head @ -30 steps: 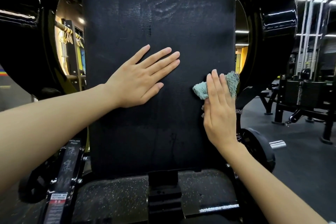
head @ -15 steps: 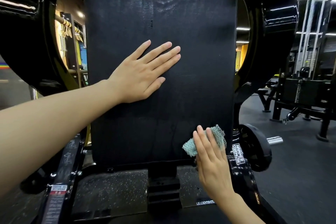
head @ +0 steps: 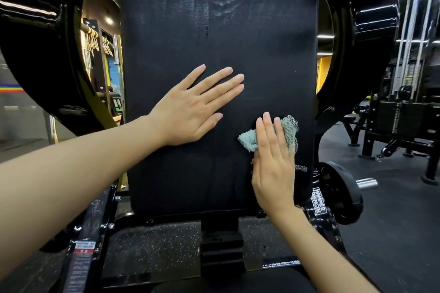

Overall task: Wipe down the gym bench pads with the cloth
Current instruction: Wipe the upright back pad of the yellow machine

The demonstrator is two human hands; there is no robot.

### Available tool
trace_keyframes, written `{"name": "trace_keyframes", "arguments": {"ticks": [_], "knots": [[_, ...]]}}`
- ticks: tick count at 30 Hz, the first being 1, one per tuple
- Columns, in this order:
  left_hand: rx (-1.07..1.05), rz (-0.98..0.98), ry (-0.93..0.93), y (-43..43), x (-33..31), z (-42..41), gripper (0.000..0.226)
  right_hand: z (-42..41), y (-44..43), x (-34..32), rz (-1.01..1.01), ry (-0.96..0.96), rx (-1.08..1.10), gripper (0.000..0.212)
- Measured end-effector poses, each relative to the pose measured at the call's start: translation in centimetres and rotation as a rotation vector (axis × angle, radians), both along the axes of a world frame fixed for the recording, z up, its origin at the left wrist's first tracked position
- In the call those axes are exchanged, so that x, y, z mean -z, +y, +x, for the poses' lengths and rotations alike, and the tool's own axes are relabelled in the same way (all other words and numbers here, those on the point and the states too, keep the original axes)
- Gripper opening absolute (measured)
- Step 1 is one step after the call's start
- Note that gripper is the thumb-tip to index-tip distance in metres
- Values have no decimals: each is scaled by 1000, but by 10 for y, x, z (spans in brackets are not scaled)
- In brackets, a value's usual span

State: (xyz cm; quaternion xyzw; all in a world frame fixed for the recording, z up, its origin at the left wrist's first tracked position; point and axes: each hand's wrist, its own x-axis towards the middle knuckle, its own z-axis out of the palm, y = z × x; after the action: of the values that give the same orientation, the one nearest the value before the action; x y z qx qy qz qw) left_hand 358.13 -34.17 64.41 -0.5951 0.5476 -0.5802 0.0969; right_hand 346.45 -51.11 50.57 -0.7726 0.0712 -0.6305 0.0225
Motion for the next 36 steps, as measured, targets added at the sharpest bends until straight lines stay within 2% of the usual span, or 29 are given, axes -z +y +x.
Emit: {"name": "trace_keyframes", "arguments": {"ticks": [5, 8, 13, 16, 19, 23, 26, 32, 36], "knots": [[12, 49, -10, 6, 10, 3, 59, 17, 45, 25, 198, -67, 31, 54], [20, 102, -31, 12, 11, 7, 58, 31, 82, 35, 226, -54, 10, 53], [39, 244, -76, 31, 1, 17, 56, 51, 116, 47, 31, 28, -49, 52], [40, 263, -90, 43, -3, 24, 55, 44, 99, 47, -132, 91, -58, 56], [39, 261, -98, 53, -5, 29, 55, 31, 75, 43, -197, 114, -56, 56], [49, 256, -106, 58, -5, 34, 55, 11, 37, 36, -98, 35, 9, 57], [58, 286, -114, 59, -9, 38, 55, 4, 21, 34, 67, -55, 28, 54], [87, 375, -131, 61, -21, 45, 56, 34, 68, 29, 375, -267, 16, 53], [105, 369, -155, 62, -23, 47, 56, 50, 105, 36, 225, -162, 12, 51]]}}
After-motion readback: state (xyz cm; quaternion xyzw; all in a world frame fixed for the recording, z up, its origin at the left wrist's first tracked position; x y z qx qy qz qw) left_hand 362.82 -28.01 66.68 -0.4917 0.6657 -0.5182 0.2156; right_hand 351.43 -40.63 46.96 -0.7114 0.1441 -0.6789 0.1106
